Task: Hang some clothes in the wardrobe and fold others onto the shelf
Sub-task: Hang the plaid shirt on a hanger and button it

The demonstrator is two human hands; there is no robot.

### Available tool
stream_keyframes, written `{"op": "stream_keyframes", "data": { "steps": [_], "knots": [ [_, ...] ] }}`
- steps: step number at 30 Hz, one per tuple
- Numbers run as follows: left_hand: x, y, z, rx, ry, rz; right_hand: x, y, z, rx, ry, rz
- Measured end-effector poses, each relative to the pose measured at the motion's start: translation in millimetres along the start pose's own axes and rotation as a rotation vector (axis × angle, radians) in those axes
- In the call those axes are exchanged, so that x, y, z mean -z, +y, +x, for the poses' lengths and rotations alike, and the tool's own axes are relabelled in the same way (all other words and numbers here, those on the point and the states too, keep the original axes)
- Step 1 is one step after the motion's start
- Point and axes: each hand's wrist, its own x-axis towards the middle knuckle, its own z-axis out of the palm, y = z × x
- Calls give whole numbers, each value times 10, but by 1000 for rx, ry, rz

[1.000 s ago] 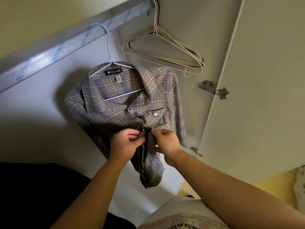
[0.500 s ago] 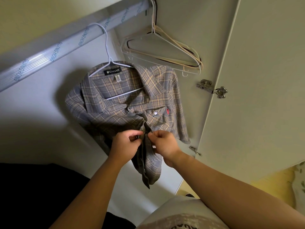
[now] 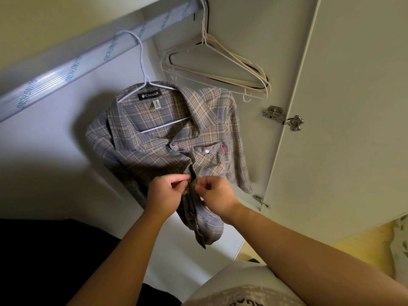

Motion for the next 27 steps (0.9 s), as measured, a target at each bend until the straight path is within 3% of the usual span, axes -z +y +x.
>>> {"op": "stream_keyframes", "data": {
  "steps": [5,14,27],
  "knots": [
    [-19,36,-5,119,15,-176,-7,0,14,5,3,2],
    [-11,39,13,191,29,-281,28,-54,-33,-33,-81,189],
    [48,73,-4,299,-75,-486,71,-57,-56,-67,-143,355]
  ]
}}
